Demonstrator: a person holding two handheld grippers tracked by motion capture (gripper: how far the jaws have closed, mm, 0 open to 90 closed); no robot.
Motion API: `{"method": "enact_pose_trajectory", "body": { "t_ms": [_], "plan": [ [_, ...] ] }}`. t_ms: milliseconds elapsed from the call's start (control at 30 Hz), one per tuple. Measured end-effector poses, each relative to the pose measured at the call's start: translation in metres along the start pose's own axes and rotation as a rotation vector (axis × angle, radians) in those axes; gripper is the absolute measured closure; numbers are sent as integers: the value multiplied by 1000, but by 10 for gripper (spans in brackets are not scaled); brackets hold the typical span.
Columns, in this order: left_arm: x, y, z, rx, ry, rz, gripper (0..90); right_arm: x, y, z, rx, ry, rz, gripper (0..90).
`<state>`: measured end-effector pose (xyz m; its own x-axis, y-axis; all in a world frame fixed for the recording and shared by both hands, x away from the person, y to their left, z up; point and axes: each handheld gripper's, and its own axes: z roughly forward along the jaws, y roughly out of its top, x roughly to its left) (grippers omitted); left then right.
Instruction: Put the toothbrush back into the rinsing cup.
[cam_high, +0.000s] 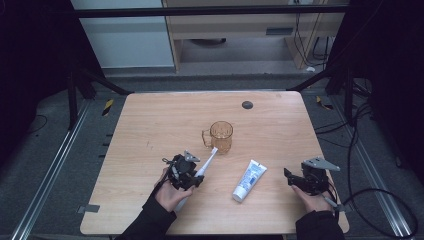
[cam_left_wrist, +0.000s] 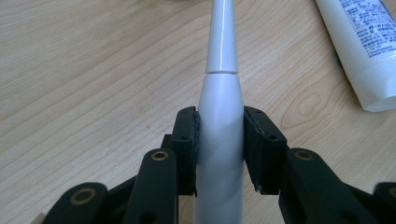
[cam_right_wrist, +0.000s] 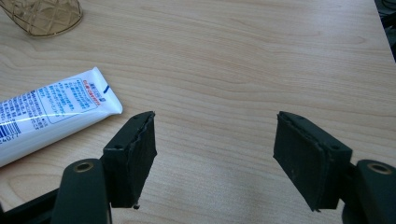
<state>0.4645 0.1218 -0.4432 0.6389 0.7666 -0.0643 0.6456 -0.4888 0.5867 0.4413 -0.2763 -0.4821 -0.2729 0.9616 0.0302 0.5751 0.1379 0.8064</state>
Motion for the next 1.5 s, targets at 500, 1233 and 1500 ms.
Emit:
{"method": "enact_pose_trajectory", "body": {
  "t_ms": [500, 1233, 1500],
  "plan": [
    [10, 5, -27, -113, 19, -20, 668, 0, 0, 0, 0, -2, -2, 296],
    [34, 17, -71, -330, 81, -79, 669, 0, 0, 0, -7, -13, -3, 293],
    [44, 30, -82, -434, 121, -109, 669, 0, 0, 0, -10, -18, -4, 291]
  ]
}}
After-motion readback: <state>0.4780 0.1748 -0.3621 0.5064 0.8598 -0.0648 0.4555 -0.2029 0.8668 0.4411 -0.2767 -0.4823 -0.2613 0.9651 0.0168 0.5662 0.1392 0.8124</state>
